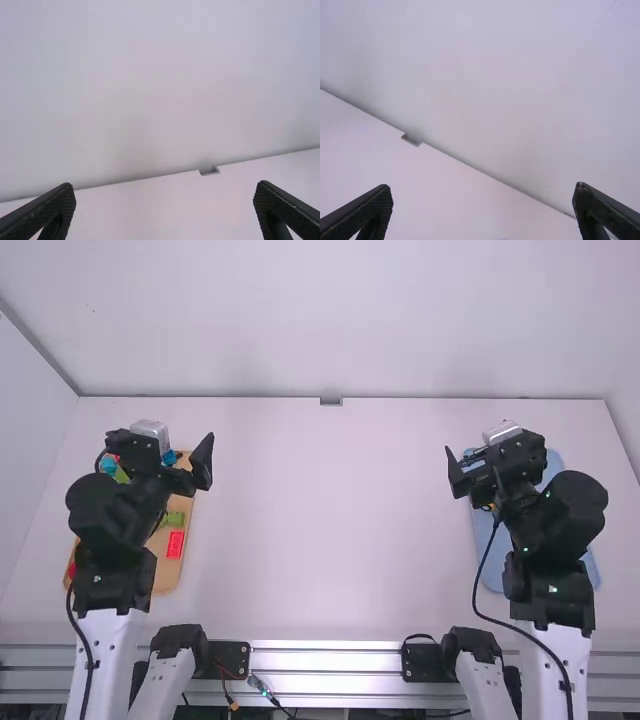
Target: Assemble lego blocks to make yellow taxi
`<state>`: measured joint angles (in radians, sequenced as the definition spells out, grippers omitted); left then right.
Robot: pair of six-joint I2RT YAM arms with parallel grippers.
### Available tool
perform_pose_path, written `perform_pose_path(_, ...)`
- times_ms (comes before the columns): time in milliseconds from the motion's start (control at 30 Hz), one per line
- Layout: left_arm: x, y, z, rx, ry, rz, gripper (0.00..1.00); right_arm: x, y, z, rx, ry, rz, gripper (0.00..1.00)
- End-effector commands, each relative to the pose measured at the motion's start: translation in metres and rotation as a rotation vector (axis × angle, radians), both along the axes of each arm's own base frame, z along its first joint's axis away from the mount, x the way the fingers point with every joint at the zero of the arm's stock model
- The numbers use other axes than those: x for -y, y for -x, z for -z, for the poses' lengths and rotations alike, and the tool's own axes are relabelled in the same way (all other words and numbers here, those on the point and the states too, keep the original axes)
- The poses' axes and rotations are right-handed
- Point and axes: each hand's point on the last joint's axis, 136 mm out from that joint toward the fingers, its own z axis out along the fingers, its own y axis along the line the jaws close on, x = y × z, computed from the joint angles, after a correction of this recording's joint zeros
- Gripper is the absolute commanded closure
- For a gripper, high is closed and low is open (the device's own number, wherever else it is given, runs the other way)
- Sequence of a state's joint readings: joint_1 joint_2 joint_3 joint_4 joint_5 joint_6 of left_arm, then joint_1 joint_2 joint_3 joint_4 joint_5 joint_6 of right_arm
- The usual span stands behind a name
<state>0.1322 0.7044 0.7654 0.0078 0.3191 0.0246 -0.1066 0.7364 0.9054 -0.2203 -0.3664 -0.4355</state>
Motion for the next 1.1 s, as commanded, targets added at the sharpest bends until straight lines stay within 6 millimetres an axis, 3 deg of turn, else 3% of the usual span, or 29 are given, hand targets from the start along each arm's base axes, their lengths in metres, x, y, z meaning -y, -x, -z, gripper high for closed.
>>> perform_pose_path(0,0.004,0.004,0.016,-0.027,0.025,-0.009,0.08,-0.002,0.003,0.007,-0.003,-0.038,0.021,0.08)
perform_pose_path(200,0.016,0.017,0.036,-0.028,0.019,-0.009,0.18,-0.008,0.015,0.004,0.067,-0.117,0.049,0.18)
perform_pose_path(400,-0.003,0.03,0.062,-0.026,0.014,-0.122,0.29,0.012,0.027,0.005,0.155,-0.229,0.163,0.29)
perform_pose_path(567,-0.014,0.042,0.089,-0.026,0.011,-0.188,0.4,0.031,0.039,0.032,0.15,-0.339,0.275,0.4)
perform_pose_path(1067,-0.014,0.058,0.169,-0.026,0.011,-0.188,0.71,0.031,0.057,0.112,0.139,-0.402,0.277,0.72)
